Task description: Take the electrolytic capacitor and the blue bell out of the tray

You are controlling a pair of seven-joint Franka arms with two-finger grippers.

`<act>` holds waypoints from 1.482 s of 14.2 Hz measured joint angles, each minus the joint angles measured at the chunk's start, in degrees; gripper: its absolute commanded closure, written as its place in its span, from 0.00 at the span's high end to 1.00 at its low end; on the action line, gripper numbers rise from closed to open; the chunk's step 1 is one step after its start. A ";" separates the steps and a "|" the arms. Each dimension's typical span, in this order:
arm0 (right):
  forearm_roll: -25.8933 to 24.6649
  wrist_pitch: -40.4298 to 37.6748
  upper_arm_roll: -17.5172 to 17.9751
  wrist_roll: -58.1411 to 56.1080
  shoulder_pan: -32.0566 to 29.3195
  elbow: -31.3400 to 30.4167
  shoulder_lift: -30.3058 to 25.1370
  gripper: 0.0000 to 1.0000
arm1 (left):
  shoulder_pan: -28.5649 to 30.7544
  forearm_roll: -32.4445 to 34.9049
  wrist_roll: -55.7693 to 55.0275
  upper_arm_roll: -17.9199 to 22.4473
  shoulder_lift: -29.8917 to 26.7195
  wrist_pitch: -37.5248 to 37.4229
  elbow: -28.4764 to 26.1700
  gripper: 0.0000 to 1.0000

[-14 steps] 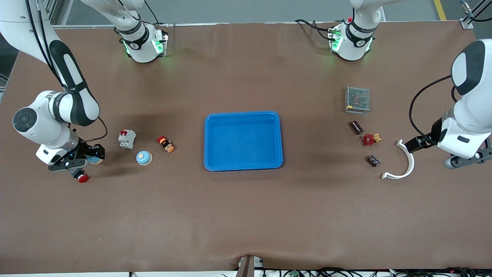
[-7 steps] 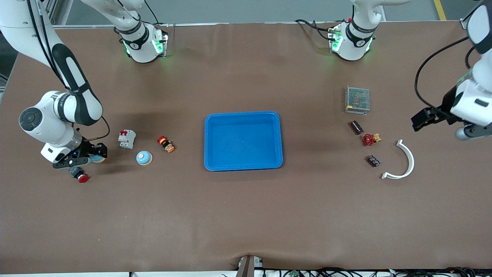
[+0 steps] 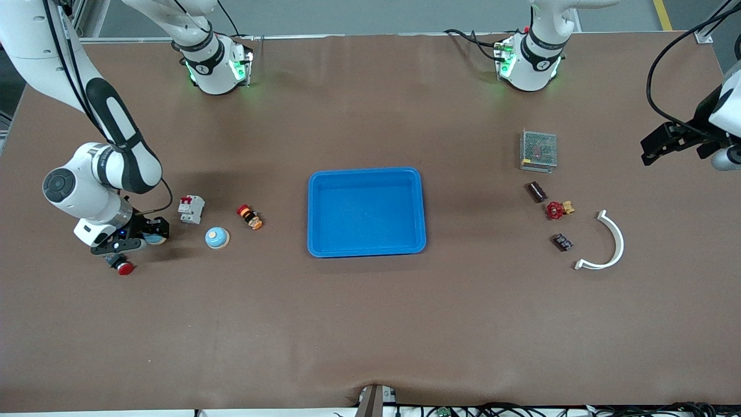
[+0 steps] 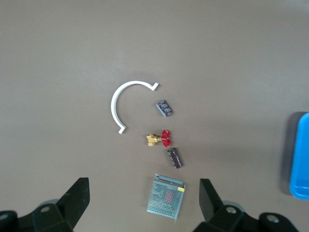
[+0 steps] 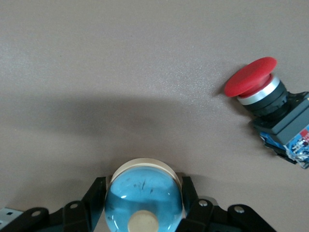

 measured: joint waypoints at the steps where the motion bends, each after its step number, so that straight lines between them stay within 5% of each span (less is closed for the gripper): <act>1: 0.29 0.00 0.00 0.00 -0.01 0.01 0.00 1.00 | 0.26 -0.98 0.09 0.01 -0.24 -0.61 -0.04 1.00; 5: 0.77 -1.65 0.21 0.00 -0.02 0.15 0.07 1.00 | 0.51 -1.73 0.56 0.03 -0.32 -1.22 -0.19 1.00; 8: 0.77 -11.09 0.50 0.00 -0.01 3.78 -1.00 1.00 | 0.44 -1.75 0.56 -0.44 -0.32 -1.24 -0.24 1.00; 14: 0.80 -35.40 0.28 0.00 -0.13 19.94 -4.18 1.00 | 0.40 -1.76 0.56 -0.56 -0.32 -1.24 -0.30 1.00; 21: 0.82 -50.83 0.06 0.80 -1.35 35.54 -4.41 1.00 | 0.44 -1.76 0.56 -0.56 -0.25 -1.24 -0.57 1.00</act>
